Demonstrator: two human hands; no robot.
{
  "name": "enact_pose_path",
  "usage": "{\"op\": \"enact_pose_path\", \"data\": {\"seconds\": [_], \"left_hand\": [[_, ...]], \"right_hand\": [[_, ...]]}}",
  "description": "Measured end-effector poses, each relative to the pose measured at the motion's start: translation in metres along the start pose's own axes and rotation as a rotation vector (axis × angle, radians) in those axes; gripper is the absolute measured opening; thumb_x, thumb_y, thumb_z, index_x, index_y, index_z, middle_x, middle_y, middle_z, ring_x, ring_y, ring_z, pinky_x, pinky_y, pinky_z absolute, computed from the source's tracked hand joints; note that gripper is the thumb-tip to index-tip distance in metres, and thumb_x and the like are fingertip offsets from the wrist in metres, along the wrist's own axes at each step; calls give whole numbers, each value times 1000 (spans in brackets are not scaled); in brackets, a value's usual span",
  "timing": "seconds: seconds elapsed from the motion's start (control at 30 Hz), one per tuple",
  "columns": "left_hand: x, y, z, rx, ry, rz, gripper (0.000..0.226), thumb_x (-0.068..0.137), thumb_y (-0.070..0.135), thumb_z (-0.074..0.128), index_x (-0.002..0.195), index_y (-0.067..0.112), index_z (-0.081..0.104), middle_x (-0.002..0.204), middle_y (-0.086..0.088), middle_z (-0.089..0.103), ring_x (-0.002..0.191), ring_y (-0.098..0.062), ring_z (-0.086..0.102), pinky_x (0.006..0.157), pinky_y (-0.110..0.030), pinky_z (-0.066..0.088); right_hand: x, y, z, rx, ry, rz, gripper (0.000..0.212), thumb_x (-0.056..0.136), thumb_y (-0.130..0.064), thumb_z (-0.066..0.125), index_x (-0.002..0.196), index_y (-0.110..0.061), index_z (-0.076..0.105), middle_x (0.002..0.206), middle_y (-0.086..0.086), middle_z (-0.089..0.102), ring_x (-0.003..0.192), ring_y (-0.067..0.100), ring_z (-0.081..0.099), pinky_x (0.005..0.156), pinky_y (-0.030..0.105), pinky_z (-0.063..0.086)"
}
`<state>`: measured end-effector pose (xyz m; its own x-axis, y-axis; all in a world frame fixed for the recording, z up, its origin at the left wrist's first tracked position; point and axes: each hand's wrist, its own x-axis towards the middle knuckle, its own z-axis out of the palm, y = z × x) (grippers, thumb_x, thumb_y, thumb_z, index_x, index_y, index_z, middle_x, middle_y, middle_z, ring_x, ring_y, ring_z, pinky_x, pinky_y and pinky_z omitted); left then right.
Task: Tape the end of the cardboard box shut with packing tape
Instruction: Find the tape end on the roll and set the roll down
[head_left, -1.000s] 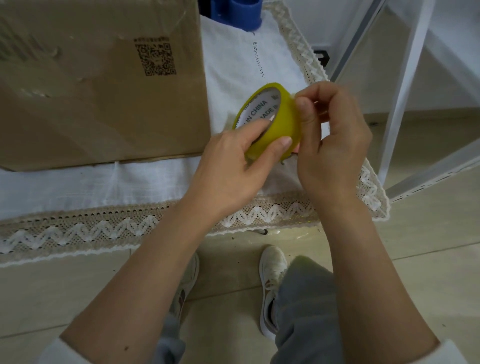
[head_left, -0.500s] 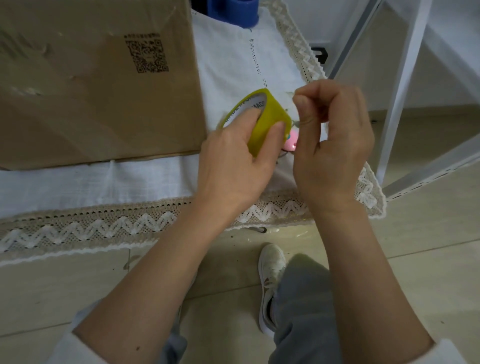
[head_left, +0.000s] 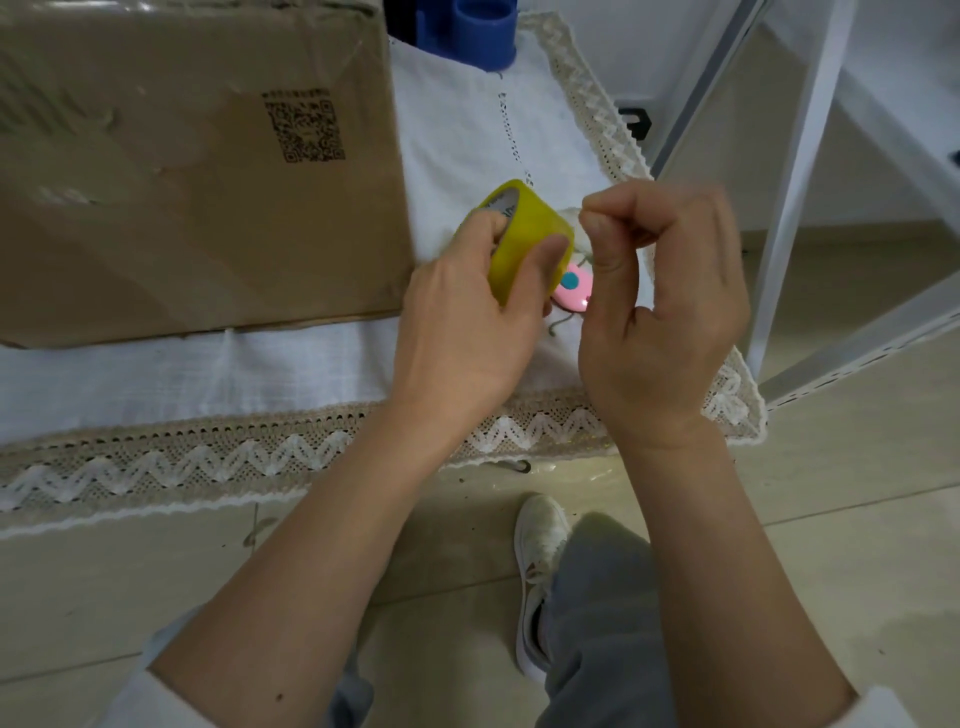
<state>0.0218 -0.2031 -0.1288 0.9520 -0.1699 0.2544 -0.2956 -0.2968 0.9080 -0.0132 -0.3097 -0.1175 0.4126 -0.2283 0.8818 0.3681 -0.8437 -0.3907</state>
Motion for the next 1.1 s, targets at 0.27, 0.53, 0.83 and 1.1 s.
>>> {"op": "enact_pose_path", "data": {"seconds": [0.27,0.53,0.83,1.1], "left_hand": [[-5,13,-5,-29,75,187,65,95,15,65,151,18,31,130,0,50,106,-4,59,88,-16,49],[-2,19,-7,-185,68,272,44,94,2,64,135,8,50,101,5,71,104,-3,66,96,-14,47],[5,26,-12,-348,236,218,19,95,8,67,111,18,62,88,5,75,91,-6,73,84,-22,54],[4,25,-15,-377,215,117,23,93,13,70,112,23,61,89,5,78,88,-15,75,84,-34,60]], "right_hand": [[9,1,1,24,-42,43,12,96,-1,57,92,6,66,92,-2,56,81,16,56,75,29,49],[17,2,3,70,-69,71,8,95,0,61,94,4,68,91,1,60,85,12,56,78,25,49],[20,-9,-5,369,-223,529,46,98,-24,58,140,-8,43,108,5,70,108,13,65,102,43,49],[18,-4,-6,455,-223,563,34,89,-6,71,109,-11,44,78,-2,70,82,16,71,88,33,55]]}}
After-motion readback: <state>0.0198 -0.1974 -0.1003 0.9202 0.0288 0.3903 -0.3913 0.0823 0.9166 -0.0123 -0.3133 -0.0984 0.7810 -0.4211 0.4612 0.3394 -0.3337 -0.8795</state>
